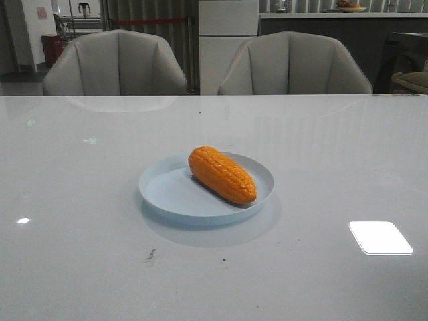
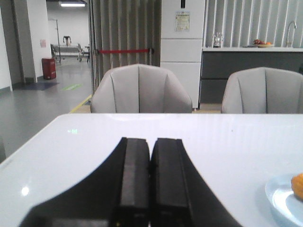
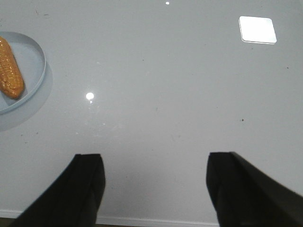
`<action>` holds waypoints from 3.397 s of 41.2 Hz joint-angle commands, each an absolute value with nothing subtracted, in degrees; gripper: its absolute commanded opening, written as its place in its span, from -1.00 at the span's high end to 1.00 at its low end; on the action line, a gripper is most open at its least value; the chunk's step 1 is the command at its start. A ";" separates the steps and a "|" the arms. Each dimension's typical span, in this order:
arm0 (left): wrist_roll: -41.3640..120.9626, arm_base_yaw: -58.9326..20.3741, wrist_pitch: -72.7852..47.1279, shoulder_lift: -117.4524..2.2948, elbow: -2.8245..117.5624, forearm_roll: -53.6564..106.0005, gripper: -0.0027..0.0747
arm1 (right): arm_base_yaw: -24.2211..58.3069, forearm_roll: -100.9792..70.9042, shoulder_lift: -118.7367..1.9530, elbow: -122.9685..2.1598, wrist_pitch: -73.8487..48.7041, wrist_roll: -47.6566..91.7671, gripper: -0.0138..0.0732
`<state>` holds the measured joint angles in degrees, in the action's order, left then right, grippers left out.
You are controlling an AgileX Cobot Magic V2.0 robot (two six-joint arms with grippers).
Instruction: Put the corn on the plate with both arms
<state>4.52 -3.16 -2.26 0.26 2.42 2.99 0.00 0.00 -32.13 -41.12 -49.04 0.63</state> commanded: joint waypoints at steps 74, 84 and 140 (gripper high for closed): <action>4.51 -2.88 1.25 1.36 -2.51 3.80 0.70 | 1.87 0.00 2.08 -32.16 -28.62 0.68 -0.16; 4.51 -2.88 1.25 1.25 -2.51 3.80 0.70 | 1.98 0.00 1.91 -22.09 -9.19 0.68 0.44; 4.51 -2.88 1.25 1.25 -2.51 3.80 0.70 | 2.23 -0.31 1.91 0.41 -4.89 0.68 0.55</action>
<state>4.85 -3.06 -3.09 0.26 -0.34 3.22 2.15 0.00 0.99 1.73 -9.51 0.63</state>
